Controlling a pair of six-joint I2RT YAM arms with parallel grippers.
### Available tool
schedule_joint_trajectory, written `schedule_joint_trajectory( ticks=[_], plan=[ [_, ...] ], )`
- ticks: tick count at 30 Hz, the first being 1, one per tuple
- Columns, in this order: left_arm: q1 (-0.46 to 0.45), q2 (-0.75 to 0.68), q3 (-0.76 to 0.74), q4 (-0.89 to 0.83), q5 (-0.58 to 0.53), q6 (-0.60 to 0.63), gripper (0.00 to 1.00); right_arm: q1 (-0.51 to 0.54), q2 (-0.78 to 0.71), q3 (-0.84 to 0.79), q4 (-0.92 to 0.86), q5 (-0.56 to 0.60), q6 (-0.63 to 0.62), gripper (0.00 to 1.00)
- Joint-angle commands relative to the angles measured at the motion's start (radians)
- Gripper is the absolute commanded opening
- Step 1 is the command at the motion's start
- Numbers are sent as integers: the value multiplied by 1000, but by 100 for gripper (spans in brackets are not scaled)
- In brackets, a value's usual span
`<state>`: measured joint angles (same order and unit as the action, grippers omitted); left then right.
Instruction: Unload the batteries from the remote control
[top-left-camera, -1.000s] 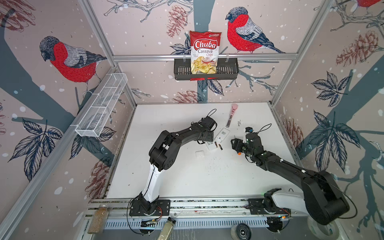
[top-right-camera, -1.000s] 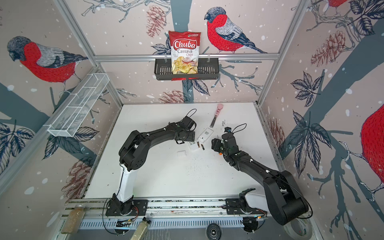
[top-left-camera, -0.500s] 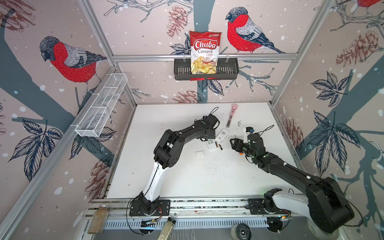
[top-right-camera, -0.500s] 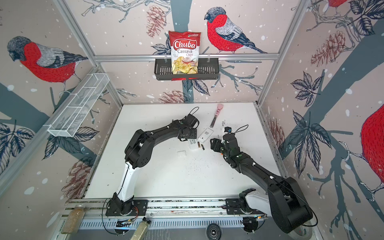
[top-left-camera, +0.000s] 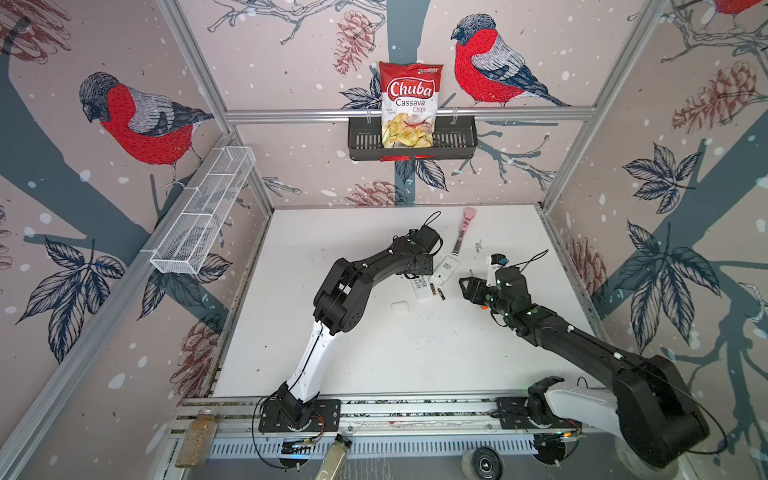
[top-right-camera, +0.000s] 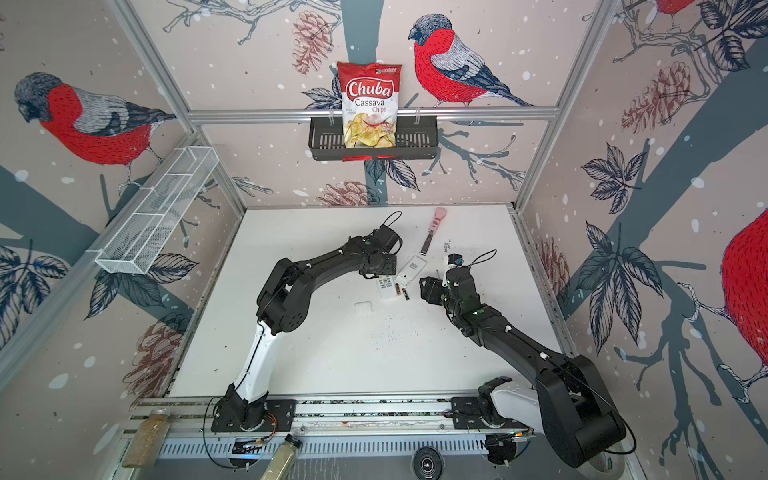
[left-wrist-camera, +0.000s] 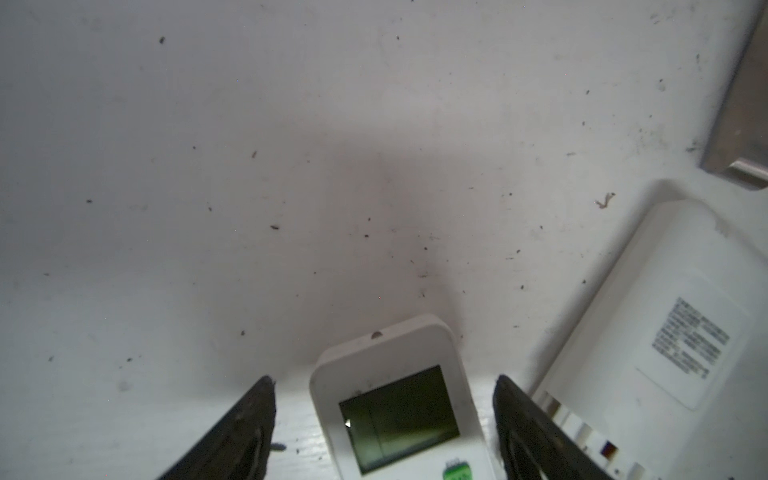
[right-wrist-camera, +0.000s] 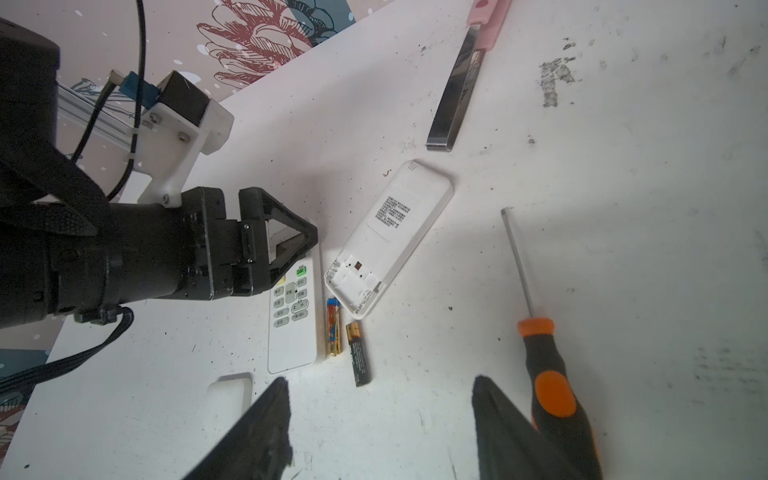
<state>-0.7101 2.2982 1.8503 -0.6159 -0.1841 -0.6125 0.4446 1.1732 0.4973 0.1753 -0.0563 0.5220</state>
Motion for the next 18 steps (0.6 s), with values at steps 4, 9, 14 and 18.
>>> schedule_joint_trajectory(
  ticks=[4,9,14,18],
  plan=[
    [-27,14,10,-41,-26,-23,80,7,-8,0,18,-8,3,70],
    [-38,5,-31,-14,-30,-46,80,14,-14,-2,18,-10,4,71],
    [-38,7,-34,-3,-24,-53,75,14,-22,-3,16,-9,4,71],
    [-35,9,-30,-6,-25,-54,69,17,-29,-5,15,-8,4,71]
  ],
)
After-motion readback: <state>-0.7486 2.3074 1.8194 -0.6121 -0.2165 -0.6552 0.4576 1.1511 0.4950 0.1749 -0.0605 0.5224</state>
